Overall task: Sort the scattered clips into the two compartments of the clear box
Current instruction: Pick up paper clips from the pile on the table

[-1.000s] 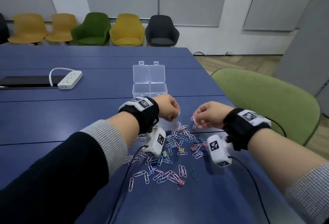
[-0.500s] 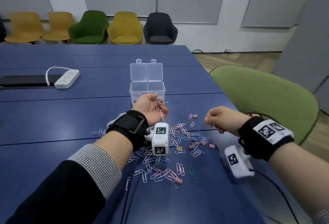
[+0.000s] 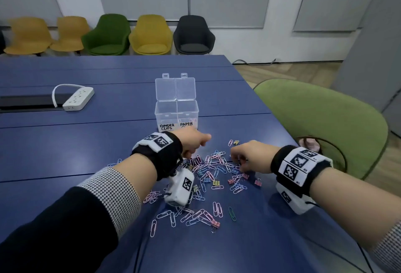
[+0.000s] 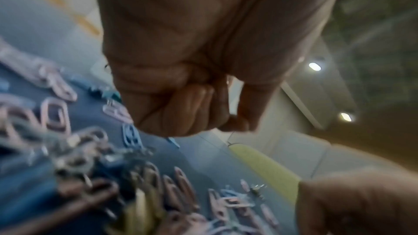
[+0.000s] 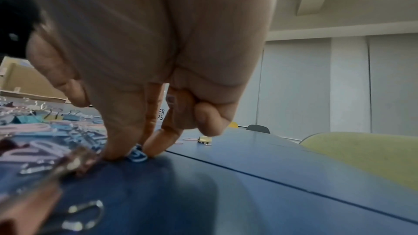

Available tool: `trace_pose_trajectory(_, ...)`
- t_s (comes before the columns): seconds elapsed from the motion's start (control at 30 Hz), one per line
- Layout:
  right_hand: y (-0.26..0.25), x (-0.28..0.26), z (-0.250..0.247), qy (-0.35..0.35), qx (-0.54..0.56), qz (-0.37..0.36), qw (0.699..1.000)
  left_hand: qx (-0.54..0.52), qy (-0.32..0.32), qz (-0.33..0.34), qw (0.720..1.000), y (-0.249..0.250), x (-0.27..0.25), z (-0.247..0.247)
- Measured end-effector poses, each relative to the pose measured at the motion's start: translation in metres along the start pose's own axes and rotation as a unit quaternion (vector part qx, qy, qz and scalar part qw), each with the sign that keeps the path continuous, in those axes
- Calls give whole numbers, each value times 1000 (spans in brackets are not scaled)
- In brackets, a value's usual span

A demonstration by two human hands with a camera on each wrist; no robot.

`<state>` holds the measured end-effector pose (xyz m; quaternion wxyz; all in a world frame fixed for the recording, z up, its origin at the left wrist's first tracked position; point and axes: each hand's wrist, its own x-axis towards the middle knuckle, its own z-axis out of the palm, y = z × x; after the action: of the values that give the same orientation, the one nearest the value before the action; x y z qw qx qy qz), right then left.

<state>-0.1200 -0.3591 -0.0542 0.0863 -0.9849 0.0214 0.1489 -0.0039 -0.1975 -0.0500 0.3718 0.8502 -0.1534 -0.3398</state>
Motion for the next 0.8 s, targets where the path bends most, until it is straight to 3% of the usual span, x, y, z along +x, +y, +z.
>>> trace_pose_trajectory(0.07, -5, 4, 0, -1, -16, -13, 1000, 219, 11, 27, 975, 4, -10, 2)
trace_pose_trajectory(0.17, -10, 11, 0, -2, -48, -26, 999, 362, 0, 27, 932, 11, -17, 8)
trace_pose_trajectory(0.37, -20, 18, 0, -25, -97, 1, 995, 471, -9, 60, 880, 14, -8, 21)
trace_pose_trajectory(0.53, -26, 20, 1, -35, -130, 12, 991, 478, -11, 74, 875, 10, -8, 25)
trace_pose_trajectory(0.63, -26, 22, 1, -37, -132, 25, 990, 416, 0, 75, 906, 6, -12, 16)
trace_pose_trajectory(0.7, -25, 20, -1, -34, -109, 31, 993, 293, 0, 69, 954, 2, -12, 6)
trace_pose_trajectory(0.73, -21, 19, -2, -21, -87, 29, 996, 162, -8, 56, 985, 0, -13, 1)
trace_pose_trajectory(0.77, -16, 16, -4, -5, -51, 29, 998, -1, -24, 44, 999, -3, -14, -3)
trace_pose_trajectory(0.8, -10, 15, -5, 15, -3, 28, 999, -146, -44, 33, 988, -5, -16, -8)
